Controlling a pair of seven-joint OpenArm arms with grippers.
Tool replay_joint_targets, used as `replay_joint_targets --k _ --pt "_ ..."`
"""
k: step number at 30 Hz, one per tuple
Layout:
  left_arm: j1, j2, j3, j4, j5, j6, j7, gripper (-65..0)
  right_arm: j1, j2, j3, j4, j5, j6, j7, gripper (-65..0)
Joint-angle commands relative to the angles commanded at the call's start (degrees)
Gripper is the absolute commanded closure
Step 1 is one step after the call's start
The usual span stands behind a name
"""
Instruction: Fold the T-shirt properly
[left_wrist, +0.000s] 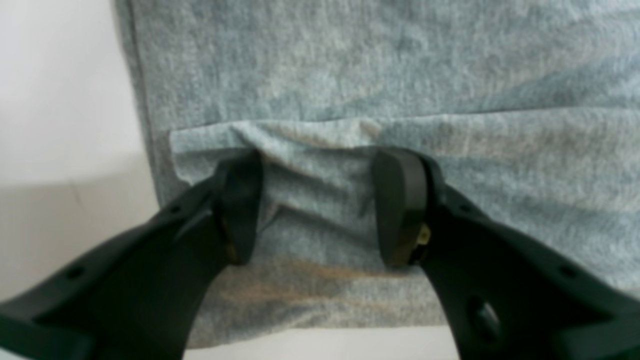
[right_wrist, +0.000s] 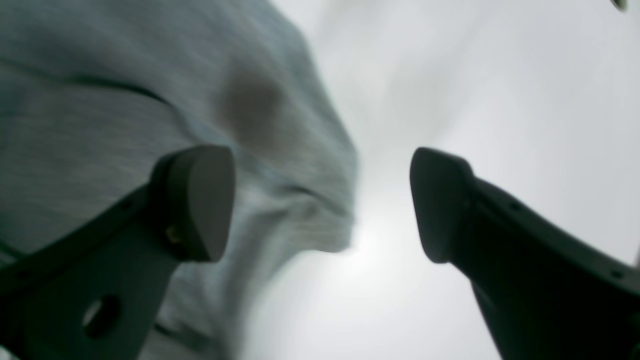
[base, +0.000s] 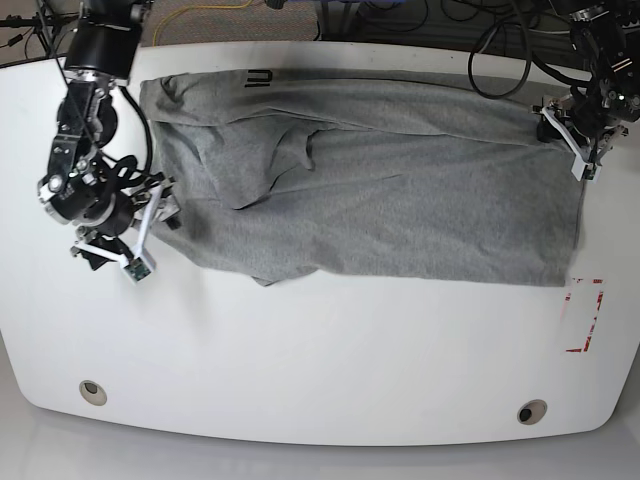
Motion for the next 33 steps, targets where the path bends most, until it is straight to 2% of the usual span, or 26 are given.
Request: replay_joint_targets --k 5,8,13,20,22,25,28,33 --pt "0.0 0.0 0.0 0.0 -0.1 0.0 0.0 -32.9 -2.6 -4.4 -2.6 1.0 -0.6 0.0 0.3 -51.7" --pt "0.0 0.0 0.0 0.0 0.0 0.0 0.0 -32.9 -3.5 -5.1 -5.5 0.9 -0.7 0.0 0.4 -50.9" --pt "0.0 0.0 0.0 0.0 0.0 0.0 0.0 -32.9 -5.0 -5.9 -9.9 0.6 -0.9 0.0 2.6 -43.8" --pt "0.0 0.0 -0.3 0.0 -0.4 -0.1 0.0 -33.1 -5.2 -5.8 -12.6 -3.8 -8.8 0.0 6.0 -39.6" --pt "0.0 0.0 -0.3 0.1 -0.6 -0.2 0.0 -33.1 -5.3 -5.6 -12.3 -4.5 -10.6 0.0 7.5 -39.6" --pt "0.1 0.0 -0.1 0.5 -3.3 -1.7 0.2 -33.1 -5.5 -4.7 -9.8 -4.9 -13.3 0.0 10.1 -40.0" --pt "0.1 0.0 -0.3 2.7 -6.5 -2.9 2.2 -33.1 -3.3 -4.2 -4.8 -5.3 -14.6 0.0 10.8 -40.3" --pt "-0.1 0.1 -0.4 7.5 -10.0 -2.9 5.7 -33.1 1.6 -3.9 2.5 -9.1 -14.3 0.0 10.6 -40.3"
